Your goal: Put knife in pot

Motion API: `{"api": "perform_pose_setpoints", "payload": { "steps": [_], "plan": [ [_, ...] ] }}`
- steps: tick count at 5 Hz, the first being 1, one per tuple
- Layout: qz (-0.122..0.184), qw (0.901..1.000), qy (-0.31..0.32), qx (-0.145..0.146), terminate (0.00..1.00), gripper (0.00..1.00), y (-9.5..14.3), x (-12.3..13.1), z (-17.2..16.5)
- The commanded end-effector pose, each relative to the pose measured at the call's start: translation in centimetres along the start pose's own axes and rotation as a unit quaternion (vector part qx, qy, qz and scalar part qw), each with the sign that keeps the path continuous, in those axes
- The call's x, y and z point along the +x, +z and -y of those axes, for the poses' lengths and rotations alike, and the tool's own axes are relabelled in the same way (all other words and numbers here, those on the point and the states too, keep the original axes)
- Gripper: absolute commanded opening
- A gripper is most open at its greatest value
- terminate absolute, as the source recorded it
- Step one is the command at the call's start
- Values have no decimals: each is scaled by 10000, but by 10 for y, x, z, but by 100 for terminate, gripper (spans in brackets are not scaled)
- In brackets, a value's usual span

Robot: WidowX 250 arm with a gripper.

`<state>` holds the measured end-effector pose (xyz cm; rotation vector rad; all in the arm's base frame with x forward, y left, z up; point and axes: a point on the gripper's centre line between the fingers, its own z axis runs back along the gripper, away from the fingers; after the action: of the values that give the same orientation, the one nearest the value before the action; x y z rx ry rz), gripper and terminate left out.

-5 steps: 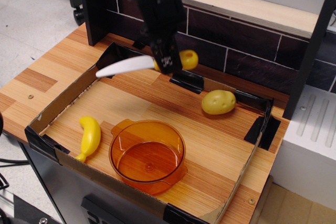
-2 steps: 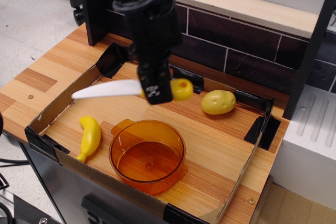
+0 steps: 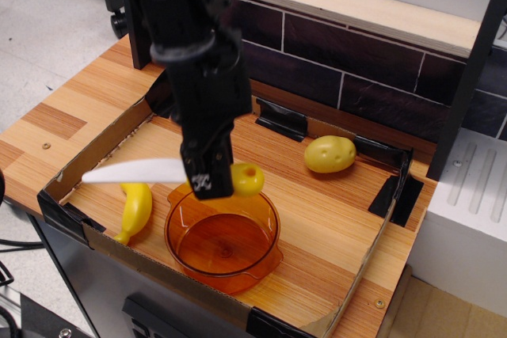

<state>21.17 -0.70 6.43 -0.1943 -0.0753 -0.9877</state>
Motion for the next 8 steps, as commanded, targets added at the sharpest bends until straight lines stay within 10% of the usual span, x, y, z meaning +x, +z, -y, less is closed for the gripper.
{"api": "perform_pose_setpoints", "payload": {
  "steps": [1,2,3,8],
  "plan": [
    [-89,9995,-204,225,0,0,-5,-7,1],
    [-183,9995,-211,176,0,0,-7,-3,4],
    [-85,9999,-17,103,0,100,-1,3,5],
    [1218,9870,899,540,0,100,115,39,-26]
  ]
}}
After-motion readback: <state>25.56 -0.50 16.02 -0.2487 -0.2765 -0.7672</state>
